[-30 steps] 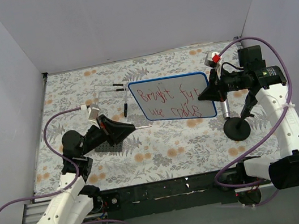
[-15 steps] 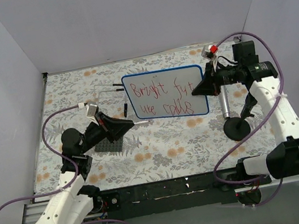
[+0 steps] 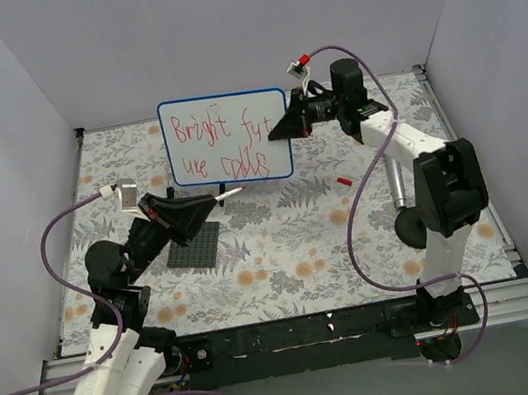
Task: Write a sentence on the whiteboard
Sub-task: Put down the whiteboard on the whiteboard stand, then pick up the pen cap from the center of the board.
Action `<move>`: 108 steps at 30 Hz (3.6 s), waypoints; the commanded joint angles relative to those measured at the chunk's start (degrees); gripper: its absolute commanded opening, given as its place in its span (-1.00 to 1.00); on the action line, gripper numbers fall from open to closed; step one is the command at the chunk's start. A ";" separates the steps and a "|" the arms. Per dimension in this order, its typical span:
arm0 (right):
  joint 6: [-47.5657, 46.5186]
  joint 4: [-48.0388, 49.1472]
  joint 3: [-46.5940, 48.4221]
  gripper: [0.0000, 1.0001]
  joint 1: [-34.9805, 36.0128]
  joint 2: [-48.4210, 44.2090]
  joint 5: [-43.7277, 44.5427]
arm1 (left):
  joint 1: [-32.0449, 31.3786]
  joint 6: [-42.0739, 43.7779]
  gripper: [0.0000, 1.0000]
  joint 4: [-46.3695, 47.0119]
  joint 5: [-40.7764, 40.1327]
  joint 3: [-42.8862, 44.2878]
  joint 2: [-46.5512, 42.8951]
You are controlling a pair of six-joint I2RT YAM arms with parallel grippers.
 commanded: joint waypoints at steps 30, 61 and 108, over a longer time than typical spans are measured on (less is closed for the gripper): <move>21.43 30.28 29.48 -0.97 8.87 37.91 4.36 | 0.38 0.15 -1.00 -7.88 -7.65 2.84 0.43; 6.59 17.38 20.51 0.57 6.77 32.82 4.27 | 0.38 -0.82 -1.00 -5.33 -5.63 -0.06 -0.36; -58.81 -60.16 13.31 0.05 -3.43 14.79 51.03 | 0.47 -2.85 -1.00 0.47 -0.27 -12.28 -6.78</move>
